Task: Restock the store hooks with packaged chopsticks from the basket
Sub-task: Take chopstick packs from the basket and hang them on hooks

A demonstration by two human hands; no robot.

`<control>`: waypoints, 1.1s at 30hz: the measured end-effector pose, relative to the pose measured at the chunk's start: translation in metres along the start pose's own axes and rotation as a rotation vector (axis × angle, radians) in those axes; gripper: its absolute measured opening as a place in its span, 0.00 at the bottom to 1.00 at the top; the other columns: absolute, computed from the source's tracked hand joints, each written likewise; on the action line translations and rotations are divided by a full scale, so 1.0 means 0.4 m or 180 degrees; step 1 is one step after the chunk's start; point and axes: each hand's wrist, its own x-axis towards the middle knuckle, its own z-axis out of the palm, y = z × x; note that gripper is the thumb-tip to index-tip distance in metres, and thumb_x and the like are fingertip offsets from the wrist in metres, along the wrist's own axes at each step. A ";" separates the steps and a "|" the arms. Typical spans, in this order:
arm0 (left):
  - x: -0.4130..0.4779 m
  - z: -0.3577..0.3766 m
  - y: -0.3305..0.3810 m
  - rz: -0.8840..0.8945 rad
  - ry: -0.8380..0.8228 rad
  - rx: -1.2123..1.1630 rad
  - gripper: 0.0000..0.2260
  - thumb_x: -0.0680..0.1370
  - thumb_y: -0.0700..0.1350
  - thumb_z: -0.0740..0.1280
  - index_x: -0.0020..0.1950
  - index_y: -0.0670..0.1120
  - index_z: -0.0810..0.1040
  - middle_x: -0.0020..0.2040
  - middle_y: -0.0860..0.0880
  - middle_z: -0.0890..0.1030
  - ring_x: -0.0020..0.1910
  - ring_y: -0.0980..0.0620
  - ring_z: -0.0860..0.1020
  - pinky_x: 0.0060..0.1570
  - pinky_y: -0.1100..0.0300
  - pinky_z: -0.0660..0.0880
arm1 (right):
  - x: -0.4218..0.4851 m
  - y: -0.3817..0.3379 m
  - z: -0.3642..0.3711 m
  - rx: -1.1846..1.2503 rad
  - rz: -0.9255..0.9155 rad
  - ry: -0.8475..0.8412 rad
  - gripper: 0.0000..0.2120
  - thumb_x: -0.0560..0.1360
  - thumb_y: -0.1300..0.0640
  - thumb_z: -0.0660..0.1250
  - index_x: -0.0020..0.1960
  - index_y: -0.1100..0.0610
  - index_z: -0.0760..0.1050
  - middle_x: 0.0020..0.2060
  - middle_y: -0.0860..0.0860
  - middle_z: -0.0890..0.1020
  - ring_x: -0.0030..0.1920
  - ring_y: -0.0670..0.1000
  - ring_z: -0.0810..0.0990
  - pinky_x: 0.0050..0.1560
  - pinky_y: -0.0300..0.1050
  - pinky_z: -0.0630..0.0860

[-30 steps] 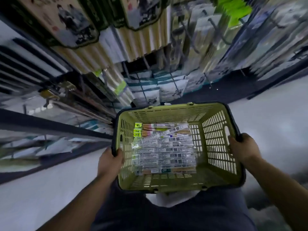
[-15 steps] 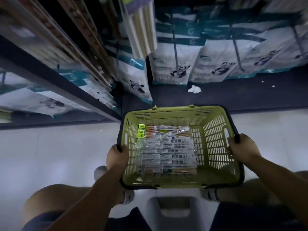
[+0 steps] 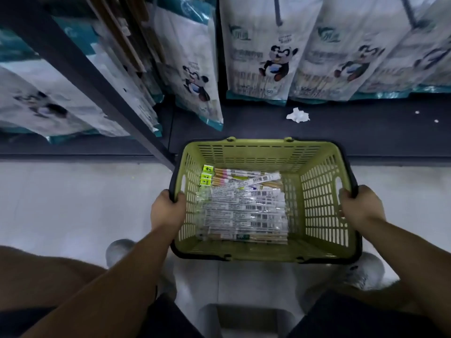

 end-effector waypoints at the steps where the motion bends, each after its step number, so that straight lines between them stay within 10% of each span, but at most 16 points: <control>1: -0.001 0.000 -0.002 0.0029 -0.0018 -0.0018 0.12 0.81 0.50 0.63 0.48 0.41 0.76 0.42 0.41 0.82 0.42 0.37 0.80 0.44 0.47 0.79 | -0.008 -0.007 -0.003 -0.0049 0.0024 0.0013 0.14 0.80 0.49 0.61 0.53 0.60 0.73 0.46 0.61 0.83 0.43 0.62 0.81 0.44 0.54 0.80; 8: -0.007 0.005 -0.007 0.0099 -0.0044 -0.0094 0.12 0.82 0.51 0.62 0.49 0.43 0.75 0.41 0.43 0.79 0.40 0.39 0.80 0.36 0.53 0.74 | -0.076 -0.106 0.012 -0.1877 -0.1112 0.1002 0.22 0.73 0.54 0.68 0.62 0.64 0.70 0.62 0.65 0.71 0.62 0.65 0.69 0.61 0.58 0.67; 16: 0.007 0.025 -0.011 0.0042 0.0067 -0.0248 0.11 0.80 0.53 0.62 0.46 0.46 0.75 0.39 0.46 0.80 0.38 0.42 0.80 0.38 0.53 0.77 | -0.143 -0.183 0.201 -0.1134 -0.1965 -0.1530 0.08 0.81 0.51 0.65 0.58 0.51 0.77 0.53 0.51 0.83 0.48 0.50 0.82 0.49 0.45 0.80; 23: 0.018 0.028 -0.028 0.0060 0.0033 -0.0465 0.11 0.80 0.54 0.63 0.44 0.47 0.74 0.38 0.48 0.80 0.37 0.48 0.79 0.34 0.58 0.72 | -0.143 -0.159 0.400 -0.1738 -0.2234 -0.1924 0.33 0.77 0.44 0.70 0.77 0.52 0.65 0.73 0.54 0.69 0.73 0.57 0.65 0.70 0.50 0.68; 33: 0.020 0.019 -0.040 0.0113 -0.0096 -0.0393 0.12 0.80 0.56 0.64 0.46 0.47 0.74 0.40 0.49 0.80 0.41 0.47 0.79 0.42 0.54 0.72 | -0.144 -0.151 0.460 -0.2241 -0.2604 -0.1639 0.26 0.75 0.47 0.73 0.70 0.52 0.72 0.65 0.53 0.74 0.66 0.56 0.73 0.63 0.51 0.74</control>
